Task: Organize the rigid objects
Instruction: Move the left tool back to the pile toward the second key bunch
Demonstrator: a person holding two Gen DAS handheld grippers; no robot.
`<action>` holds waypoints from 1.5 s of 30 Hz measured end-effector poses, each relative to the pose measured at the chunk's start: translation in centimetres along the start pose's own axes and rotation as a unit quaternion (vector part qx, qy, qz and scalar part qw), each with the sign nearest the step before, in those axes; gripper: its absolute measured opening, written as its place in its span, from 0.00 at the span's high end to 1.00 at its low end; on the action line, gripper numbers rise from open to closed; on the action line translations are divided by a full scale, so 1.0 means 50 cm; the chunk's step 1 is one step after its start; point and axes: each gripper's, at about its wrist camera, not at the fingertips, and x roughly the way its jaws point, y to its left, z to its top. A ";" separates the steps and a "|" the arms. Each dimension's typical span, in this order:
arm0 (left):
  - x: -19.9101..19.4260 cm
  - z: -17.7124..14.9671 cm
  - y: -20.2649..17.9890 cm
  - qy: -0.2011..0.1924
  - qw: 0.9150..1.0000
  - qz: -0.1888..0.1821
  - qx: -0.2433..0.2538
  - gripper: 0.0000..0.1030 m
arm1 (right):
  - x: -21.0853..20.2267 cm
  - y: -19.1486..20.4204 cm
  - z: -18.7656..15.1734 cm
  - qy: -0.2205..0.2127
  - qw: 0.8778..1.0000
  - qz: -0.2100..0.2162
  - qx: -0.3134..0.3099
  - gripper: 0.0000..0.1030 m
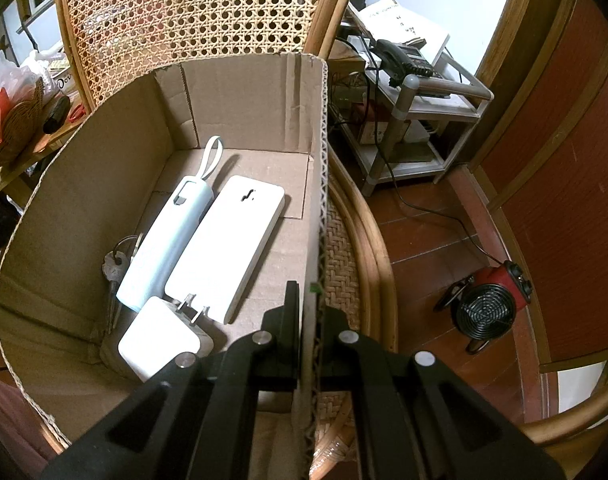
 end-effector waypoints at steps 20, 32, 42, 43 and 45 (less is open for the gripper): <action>0.111 0.015 -0.013 0.073 0.997 -0.008 0.010 0.01 | 0.000 0.002 -0.001 0.000 1.000 0.000 0.000 0.94; 0.152 0.007 0.012 0.093 0.995 0.005 -0.020 0.00 | 0.000 0.002 -0.001 0.001 1.000 0.000 0.000 0.94; 0.128 -0.001 -0.027 0.053 0.997 -0.034 0.047 0.48 | 0.001 0.003 0.000 0.001 1.000 0.000 -0.001 0.94; 0.125 -0.003 -0.034 0.048 0.997 -0.029 0.055 0.48 | 0.001 0.002 0.000 0.001 1.000 0.000 -0.001 0.94; 0.123 -0.006 -0.039 0.042 0.997 -0.032 0.058 0.53 | 0.001 0.003 -0.001 0.001 1.000 0.000 -0.001 0.93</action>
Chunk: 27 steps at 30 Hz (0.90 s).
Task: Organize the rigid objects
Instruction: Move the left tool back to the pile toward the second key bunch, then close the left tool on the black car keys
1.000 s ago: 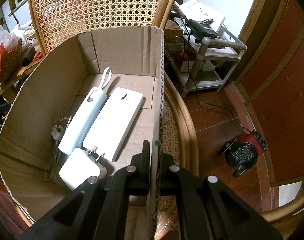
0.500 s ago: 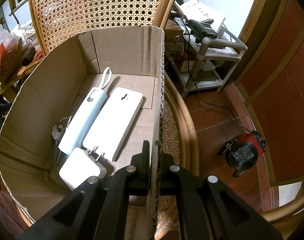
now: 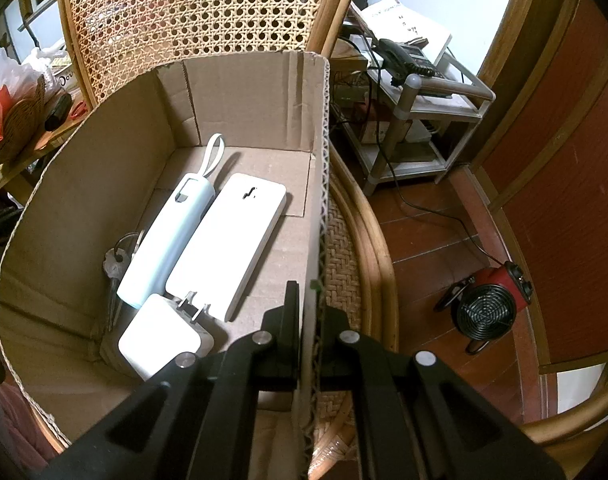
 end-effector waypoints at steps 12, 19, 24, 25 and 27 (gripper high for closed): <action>-0.025 0.001 0.031 0.013 0.997 -0.065 -0.038 0.93 | 0.000 0.000 0.000 0.000 1.000 0.000 0.000 0.94; -0.046 -0.001 0.048 0.007 0.997 -0.065 -0.049 0.96 | 0.000 0.000 0.000 0.000 1.000 0.000 0.000 0.94; -0.073 -0.009 0.037 -0.005 0.998 -0.052 -0.028 0.96 | 0.000 0.000 0.001 0.001 1.000 0.000 0.000 0.94; -0.078 -0.010 0.038 -0.008 0.998 -0.051 -0.028 0.96 | 0.000 0.000 0.000 0.000 1.000 0.000 0.000 0.94; -0.088 -0.012 0.041 -0.014 0.998 -0.051 -0.030 0.96 | 0.000 0.000 0.001 0.000 1.000 0.000 0.000 0.94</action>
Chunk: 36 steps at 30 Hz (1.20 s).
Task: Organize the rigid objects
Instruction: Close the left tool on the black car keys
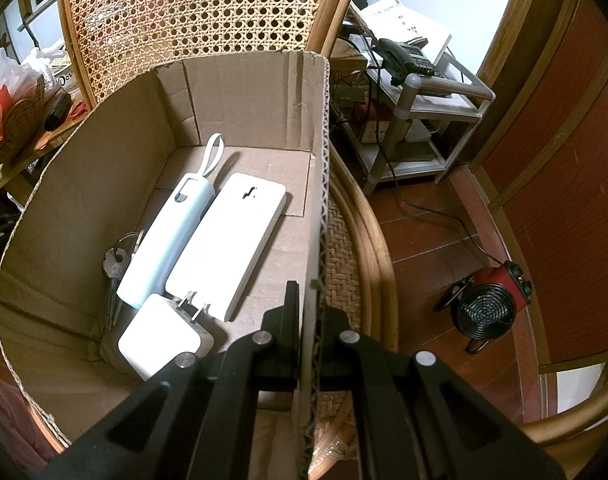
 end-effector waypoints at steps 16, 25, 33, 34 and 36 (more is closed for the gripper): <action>-0.039 0.008 -0.004 -0.011 0.999 -0.028 -0.014 0.97 | 0.000 0.000 0.000 0.000 1.000 0.000 0.000 0.94; -0.007 0.005 0.007 0.008 0.999 -0.023 -0.031 0.97 | 0.000 0.000 0.000 0.000 1.000 0.000 0.000 0.94; -0.077 0.006 0.011 -0.043 0.999 -0.011 -0.025 0.97 | 0.000 0.000 0.001 0.000 1.000 0.000 0.000 0.93; -0.083 0.005 0.010 -0.048 0.999 -0.009 -0.024 0.97 | 0.000 0.000 0.001 0.000 1.000 0.000 0.000 0.94; -0.097 0.003 0.007 -0.058 0.998 -0.002 -0.021 0.97 | 0.000 0.000 -0.001 -0.002 1.000 -0.001 0.001 0.94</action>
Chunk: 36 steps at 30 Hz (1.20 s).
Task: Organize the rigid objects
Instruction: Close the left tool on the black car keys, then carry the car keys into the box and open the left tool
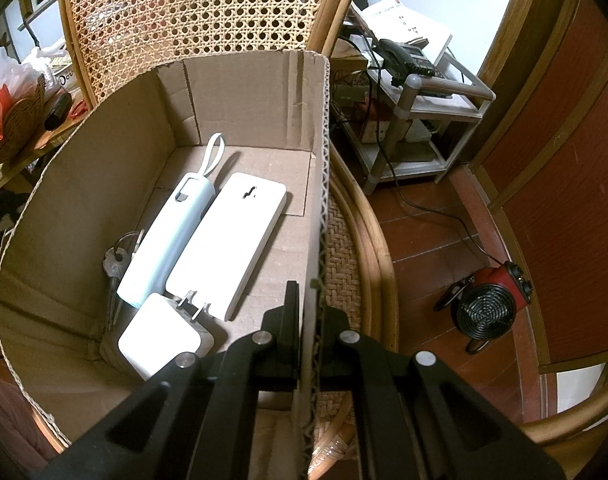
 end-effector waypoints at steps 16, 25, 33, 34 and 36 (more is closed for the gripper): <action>-0.051 0.002 0.018 -0.031 0.999 -0.009 -0.024 0.97 | 0.004 0.003 -0.006 0.000 1.000 0.000 0.001 0.93; -0.071 0.007 0.015 -0.048 0.999 -0.004 -0.022 0.97 | 0.002 0.004 -0.008 0.000 1.000 0.000 0.002 0.93; -0.123 0.020 -0.012 -0.081 0.997 -0.003 -0.006 0.97 | 0.002 0.004 -0.008 0.000 1.000 0.000 0.002 0.93; -0.134 0.022 -0.018 -0.089 0.996 -0.002 -0.002 0.97 | 0.002 0.004 -0.008 0.000 1.000 0.000 0.003 0.93; -0.165 0.030 -0.033 -0.113 0.994 0.003 0.009 0.97 | 0.002 0.004 -0.008 0.000 1.000 0.000 0.002 0.93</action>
